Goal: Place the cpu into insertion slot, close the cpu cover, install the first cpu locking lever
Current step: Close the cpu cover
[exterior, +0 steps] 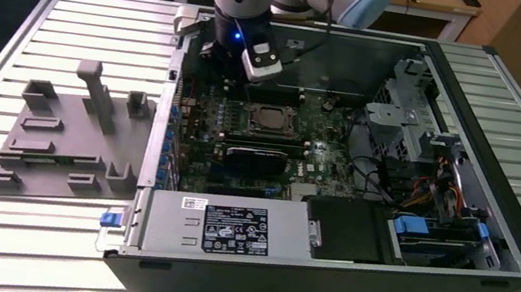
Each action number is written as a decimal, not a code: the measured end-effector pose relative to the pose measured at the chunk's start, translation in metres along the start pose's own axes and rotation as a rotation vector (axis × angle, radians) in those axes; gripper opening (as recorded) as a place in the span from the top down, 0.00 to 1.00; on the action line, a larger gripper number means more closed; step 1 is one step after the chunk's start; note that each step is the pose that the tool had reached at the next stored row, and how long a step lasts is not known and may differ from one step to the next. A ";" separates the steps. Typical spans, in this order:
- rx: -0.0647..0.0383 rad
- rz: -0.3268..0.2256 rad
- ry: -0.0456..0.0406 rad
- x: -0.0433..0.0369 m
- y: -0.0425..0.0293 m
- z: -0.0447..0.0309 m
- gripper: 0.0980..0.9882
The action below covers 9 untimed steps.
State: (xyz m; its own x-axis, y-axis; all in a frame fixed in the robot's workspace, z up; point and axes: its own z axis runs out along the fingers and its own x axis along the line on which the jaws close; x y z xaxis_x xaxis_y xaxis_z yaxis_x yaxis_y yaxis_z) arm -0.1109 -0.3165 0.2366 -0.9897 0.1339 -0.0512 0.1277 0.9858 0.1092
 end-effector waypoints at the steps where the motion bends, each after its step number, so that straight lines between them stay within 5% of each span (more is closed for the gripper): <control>1: -0.009 -0.001 0.0005 0.0008 -0.0001 0.0000 1.00; 7: -0.067 -0.003 0.0009 0.0063 -0.0008 -0.0003 1.00; 9: -0.070 -0.003 0.0007 0.0065 -0.0008 -0.0002 1.00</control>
State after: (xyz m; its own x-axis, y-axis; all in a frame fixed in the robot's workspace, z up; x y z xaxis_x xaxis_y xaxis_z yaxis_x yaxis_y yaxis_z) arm -0.1175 -0.3165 0.2364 -0.9901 0.1310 -0.0510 0.1201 0.9767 0.1780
